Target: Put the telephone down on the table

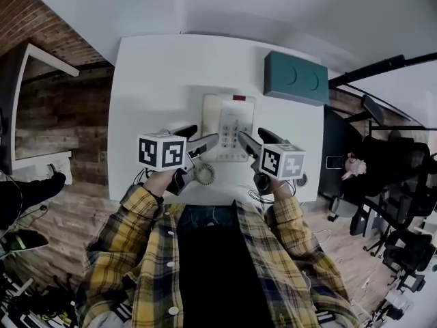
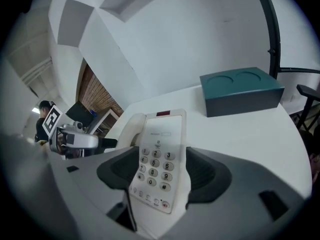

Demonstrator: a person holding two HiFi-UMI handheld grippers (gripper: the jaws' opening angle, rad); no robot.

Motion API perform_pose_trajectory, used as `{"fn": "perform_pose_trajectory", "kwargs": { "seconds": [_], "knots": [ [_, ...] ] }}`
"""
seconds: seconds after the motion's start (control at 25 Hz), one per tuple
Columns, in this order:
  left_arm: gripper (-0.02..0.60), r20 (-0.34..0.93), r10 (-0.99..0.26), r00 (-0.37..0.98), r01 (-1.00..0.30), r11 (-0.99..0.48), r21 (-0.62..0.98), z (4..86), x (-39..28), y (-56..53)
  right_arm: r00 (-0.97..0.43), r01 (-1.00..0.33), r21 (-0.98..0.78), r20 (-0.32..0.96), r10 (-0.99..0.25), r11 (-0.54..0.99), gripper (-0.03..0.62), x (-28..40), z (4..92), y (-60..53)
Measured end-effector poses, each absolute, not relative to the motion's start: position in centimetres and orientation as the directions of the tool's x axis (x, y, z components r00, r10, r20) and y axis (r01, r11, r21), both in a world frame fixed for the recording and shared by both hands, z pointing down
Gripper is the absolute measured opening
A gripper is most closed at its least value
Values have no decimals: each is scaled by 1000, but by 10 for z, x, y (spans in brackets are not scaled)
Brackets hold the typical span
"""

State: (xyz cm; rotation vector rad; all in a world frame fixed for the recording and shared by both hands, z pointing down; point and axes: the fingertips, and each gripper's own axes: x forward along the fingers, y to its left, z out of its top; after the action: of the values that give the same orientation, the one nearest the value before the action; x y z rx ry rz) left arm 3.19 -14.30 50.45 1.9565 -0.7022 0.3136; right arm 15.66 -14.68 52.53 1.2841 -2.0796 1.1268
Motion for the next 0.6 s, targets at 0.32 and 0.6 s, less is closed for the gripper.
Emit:
{"fn": "perform_pose_trajectory", "kwargs": {
  "seconds": [0.32, 0.6],
  "knots": [
    [313, 389, -437, 811, -578, -490, 653, 432, 39, -153, -567, -821, -436, 553, -610, 369, 301, 125, 457, -160],
    [107, 325, -570, 755, -652, -602, 461, 373, 35, -164, -588, -806, -374, 417, -693, 459, 205, 108, 390, -171]
  ]
}}
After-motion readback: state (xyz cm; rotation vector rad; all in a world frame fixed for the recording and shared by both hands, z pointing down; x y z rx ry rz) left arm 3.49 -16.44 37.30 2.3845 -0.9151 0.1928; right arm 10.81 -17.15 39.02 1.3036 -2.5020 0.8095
